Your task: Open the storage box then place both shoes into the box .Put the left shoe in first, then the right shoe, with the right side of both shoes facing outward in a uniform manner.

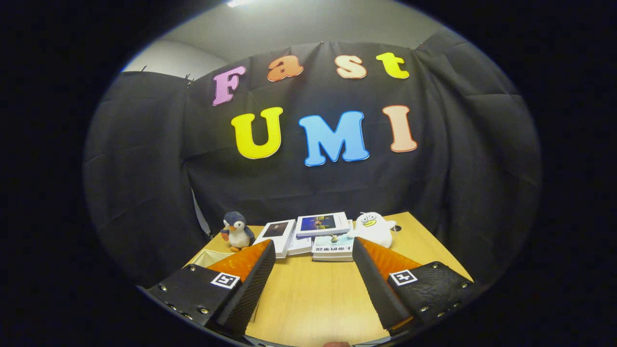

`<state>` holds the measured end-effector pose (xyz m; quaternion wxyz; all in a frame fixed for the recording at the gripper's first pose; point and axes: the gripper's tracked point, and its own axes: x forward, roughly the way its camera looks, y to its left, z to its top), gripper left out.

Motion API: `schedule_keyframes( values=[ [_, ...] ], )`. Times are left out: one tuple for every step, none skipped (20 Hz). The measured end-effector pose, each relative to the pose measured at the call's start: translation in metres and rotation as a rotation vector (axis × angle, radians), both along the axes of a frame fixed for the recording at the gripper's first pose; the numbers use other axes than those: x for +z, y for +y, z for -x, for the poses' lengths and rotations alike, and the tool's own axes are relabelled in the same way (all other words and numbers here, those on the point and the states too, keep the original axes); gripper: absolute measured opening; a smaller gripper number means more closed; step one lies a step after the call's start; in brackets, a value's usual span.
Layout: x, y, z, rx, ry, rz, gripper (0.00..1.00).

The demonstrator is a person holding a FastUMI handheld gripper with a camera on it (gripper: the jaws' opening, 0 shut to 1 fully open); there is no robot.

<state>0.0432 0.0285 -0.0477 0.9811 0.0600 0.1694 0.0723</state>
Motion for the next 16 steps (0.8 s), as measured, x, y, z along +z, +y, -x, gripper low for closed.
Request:
schedule_keyframes(
  values=[
    [0.003, -0.002, 0.0, -0.001, -0.021, 0.002, 0.97],
    [0.004, -0.004, 0.001, -0.002, -0.039, 0.003, 0.98],
    [0.007, -0.01, 0.002, -0.012, -0.05, 0.007, 0.98],
    [0.012, -0.016, 0.007, -0.026, -0.053, 0.008, 0.98],
    [0.016, -0.017, 0.011, -0.037, -0.055, 0.004, 0.97],
    [0.018, -0.018, 0.013, -0.046, -0.056, -0.006, 0.98],
    [0.018, -0.018, 0.012, -0.05, -0.063, -0.017, 0.98],
    [0.021, -0.018, 0.012, -0.049, -0.081, -0.021, 0.98],
    [0.023, -0.022, 0.009, -0.057, -0.104, -0.016, 0.97],
    [0.025, -0.025, 0.008, -0.064, -0.116, -0.008, 0.97],
    [0.024, -0.026, 0.008, -0.072, -0.119, -0.002, 0.98],
    [0.026, -0.028, 0.009, -0.083, -0.124, 0.001, 0.98],
    [0.03, -0.03, 0.007, -0.096, -0.136, -0.001, 0.97],
    [0.034, -0.029, 0.009, -0.101, -0.15, -0.009, 0.98],
    [0.036, -0.026, 0.01, -0.1, -0.16, -0.016, 0.97],
    [0.038, -0.026, 0.011, -0.102, -0.167, -0.014, 0.97]
  ],
)
